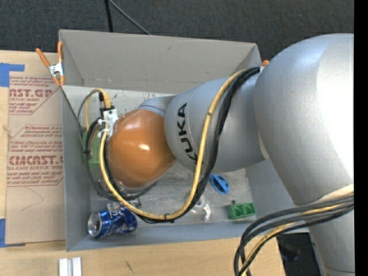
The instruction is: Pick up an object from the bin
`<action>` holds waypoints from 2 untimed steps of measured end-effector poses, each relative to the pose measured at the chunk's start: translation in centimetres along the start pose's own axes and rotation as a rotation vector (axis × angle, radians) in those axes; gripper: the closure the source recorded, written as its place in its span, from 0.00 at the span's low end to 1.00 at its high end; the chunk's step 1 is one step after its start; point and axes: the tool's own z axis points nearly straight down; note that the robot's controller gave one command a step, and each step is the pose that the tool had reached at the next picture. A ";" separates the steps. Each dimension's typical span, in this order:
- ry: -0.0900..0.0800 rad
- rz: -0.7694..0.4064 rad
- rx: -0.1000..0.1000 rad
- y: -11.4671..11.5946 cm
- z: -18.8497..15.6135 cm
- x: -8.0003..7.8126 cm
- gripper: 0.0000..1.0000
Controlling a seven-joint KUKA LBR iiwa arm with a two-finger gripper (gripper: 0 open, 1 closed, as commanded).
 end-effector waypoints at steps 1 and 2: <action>0.003 -0.013 -0.006 -3.5 -5.0 0.8 1.00; 0.002 -0.015 -0.013 -3.2 -4.7 0.7 0.00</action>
Offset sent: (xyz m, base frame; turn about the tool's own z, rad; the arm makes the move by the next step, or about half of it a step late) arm 0.0327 -0.0018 0.0475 -0.0174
